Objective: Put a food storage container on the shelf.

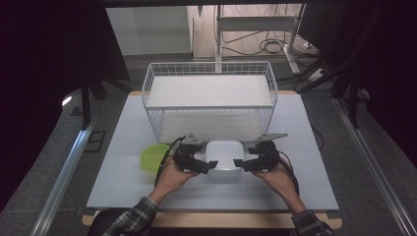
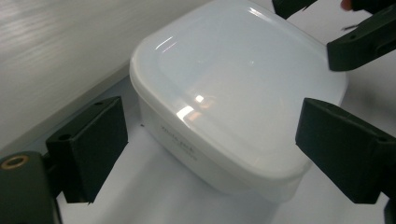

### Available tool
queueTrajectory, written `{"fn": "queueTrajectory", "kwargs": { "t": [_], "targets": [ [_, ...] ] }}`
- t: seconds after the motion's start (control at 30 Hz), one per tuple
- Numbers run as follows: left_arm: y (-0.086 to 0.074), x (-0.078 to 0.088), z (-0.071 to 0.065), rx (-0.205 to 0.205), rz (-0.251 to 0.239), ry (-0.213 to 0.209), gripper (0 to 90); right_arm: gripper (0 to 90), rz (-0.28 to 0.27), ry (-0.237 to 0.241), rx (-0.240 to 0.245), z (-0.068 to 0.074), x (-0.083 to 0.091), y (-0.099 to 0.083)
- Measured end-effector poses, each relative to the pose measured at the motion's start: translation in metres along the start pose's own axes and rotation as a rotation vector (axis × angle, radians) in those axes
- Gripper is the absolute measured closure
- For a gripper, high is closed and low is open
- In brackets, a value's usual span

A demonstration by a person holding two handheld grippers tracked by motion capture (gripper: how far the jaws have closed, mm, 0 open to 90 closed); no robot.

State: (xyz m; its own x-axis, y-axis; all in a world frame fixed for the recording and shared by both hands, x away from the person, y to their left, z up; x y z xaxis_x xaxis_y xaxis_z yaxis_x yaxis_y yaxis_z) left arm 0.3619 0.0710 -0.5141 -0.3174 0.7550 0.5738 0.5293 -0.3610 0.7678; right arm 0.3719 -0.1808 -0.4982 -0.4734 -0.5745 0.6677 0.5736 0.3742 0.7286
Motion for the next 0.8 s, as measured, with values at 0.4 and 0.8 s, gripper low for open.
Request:
{"fn": "queueTrajectory", "kwargs": {
  "t": [0.4, 0.8],
  "targets": [
    [-0.005, -0.001, -0.007, 0.026, 0.041, -0.074, 14.1, 26.3, 0.057, 0.064, -0.054, 0.006, -0.003, -0.003],
    [-0.009, 0.021, -0.024, 0.017, -0.003, 0.029, 59.8, 67.1, 0.006, -0.022, -0.116, 0.01, 0.026, -0.01]
  ]
}}
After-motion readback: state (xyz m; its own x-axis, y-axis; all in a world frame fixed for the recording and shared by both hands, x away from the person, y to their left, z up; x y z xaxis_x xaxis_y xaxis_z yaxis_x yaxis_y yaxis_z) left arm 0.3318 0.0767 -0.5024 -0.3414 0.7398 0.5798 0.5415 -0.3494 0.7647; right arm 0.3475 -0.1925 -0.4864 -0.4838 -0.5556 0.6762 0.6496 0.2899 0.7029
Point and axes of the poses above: each handheld gripper's, and its own axes: x roughly backward along the jaws, y roughly out of its top, z roughly to its left, the point moved 2 cm from there along -x, roughly forward along the jaws, and after that the axes turned 6 degrees about -y, right-handed, at the moved point
